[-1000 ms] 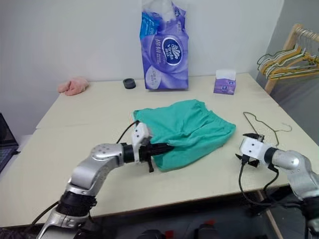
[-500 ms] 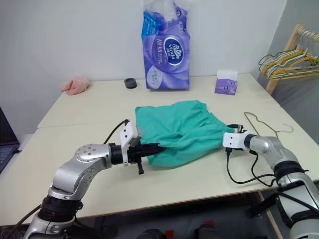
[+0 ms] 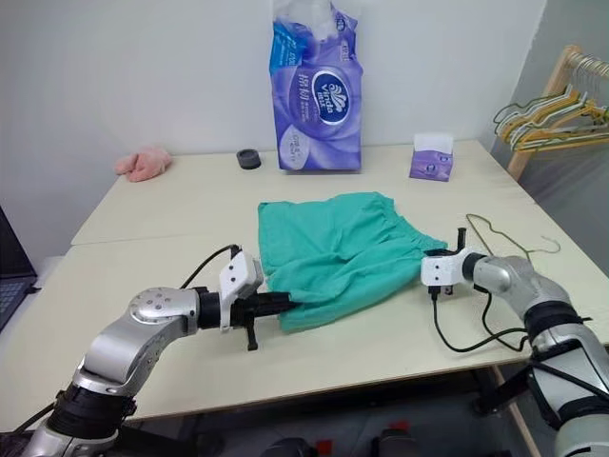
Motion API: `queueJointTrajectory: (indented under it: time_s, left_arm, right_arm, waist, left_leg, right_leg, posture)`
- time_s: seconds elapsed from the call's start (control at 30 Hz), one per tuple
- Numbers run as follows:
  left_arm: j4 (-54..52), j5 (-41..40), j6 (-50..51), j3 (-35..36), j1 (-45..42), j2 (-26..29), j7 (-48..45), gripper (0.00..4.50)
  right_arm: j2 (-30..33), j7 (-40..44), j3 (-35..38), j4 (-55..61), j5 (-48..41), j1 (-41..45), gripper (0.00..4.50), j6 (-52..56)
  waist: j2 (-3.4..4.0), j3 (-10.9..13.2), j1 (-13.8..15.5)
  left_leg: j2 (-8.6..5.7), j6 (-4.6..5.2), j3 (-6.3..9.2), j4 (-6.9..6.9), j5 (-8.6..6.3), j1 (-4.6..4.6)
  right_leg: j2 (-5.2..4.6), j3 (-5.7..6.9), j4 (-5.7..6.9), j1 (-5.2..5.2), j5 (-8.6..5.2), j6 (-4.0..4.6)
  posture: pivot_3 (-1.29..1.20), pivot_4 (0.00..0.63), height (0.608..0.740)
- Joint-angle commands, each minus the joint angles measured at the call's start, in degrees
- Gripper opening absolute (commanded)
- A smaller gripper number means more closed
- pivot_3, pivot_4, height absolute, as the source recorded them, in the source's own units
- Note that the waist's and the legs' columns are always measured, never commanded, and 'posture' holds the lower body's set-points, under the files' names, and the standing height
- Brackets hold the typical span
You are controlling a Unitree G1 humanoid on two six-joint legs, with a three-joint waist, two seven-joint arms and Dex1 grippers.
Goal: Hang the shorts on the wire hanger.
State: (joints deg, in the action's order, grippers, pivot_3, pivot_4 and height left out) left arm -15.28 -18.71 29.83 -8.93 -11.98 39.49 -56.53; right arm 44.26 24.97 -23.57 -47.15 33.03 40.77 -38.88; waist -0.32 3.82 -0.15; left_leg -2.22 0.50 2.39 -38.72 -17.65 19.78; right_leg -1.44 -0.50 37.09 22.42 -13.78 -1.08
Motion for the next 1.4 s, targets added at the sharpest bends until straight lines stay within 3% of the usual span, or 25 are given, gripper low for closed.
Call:
queueJointTrajectory:
  time_s: [0.03,0.27,0.5,0.87,1.2,1.4]
  left_arm:
    - [-1.25,1.23,-2.41,-1.18,3.75,4.96,-4.57,0.0]
    - [-0.34,3.38,-6.23,-2.34,8.22,10.1,-8.54,0.0]
    - [-3.97,1.84,-4.98,-3.26,12.49,14.92,-13.72,0.0]
    - [-12.32,-3.35,2.08,-3.36,17.4,19.68,-16.96,0.0]
    - [-11.44,-2.79,2.72,-3.93,16.7,17.63,-14.04,0.0]
    - [-10.87,-4.83,4.65,-2.92,15.61,15.37,-12.74,1.45]
  right_arm:
    - [5.91,12.97,2.9,19.46,-7.19,-9.66,0.02,6.93]
    - [15.41,31.17,9.27,52.63,-17.71,-28.81,0.02,30.49]
    - [21.99,40.38,14.51,69.28,-25.7,-40.12,0.02,42.72]
    - [24.1,43.47,16.59,74.22,-29.91,-44.42,0.02,43.24]
    - [22.33,43.49,15.74,73.89,-30.28,-42.83,0.02,42.77]
    - [24.32,46.97,18.25,76.45,-35.02,-43.53,1.58,46.99]
  waist:
    - [-0.01,0.01,0.11]
    - [0.2,0.24,0.69]
    - [0.08,0.45,0.37]
    - [-0.21,0.88,0.13]
    - [-0.18,1.04,0.17]
    - [-0.24,1.17,0.24]
  left_leg:
    - [0.01,0.01,0.01,0.01,-0.01,0.02]
    - [0.01,0.18,-0.01,-0.03,-0.14,0.03]
    - [0.05,0.18,-0.01,-0.07,-0.13,-0.05]
    - [0.08,0.17,0.0,-0.05,-0.15,0.0]
    - [0.09,0.16,0.0,-0.06,-0.14,0.0]
    - [0.1,0.16,0.06,-0.06,-0.14,0.01]
  right_leg:
    - [0.0,0.02,-0.02,0.0,-0.01,0.0]
    - [-0.1,0.07,-0.05,-0.03,-0.1,-0.15]
    - [-0.09,0.12,-0.04,-0.08,-0.25,-0.27]
    - [-0.09,0.17,-0.12,-0.06,-0.26,-0.28]
    - [-0.09,0.19,-0.11,-0.06,-0.28,-0.25]
    - [-0.09,0.25,-0.1,-0.06,-0.23,-0.33]
  posture:
    - [0.02,0.034,0.74]
    - [-0.01,0.04,0.74]
    - [-0.03,0.042,0.74]
    - [-0.03,0.046,0.74]
    - [-0.02,0.047,0.74]
    - [-0.02,0.044,0.74]
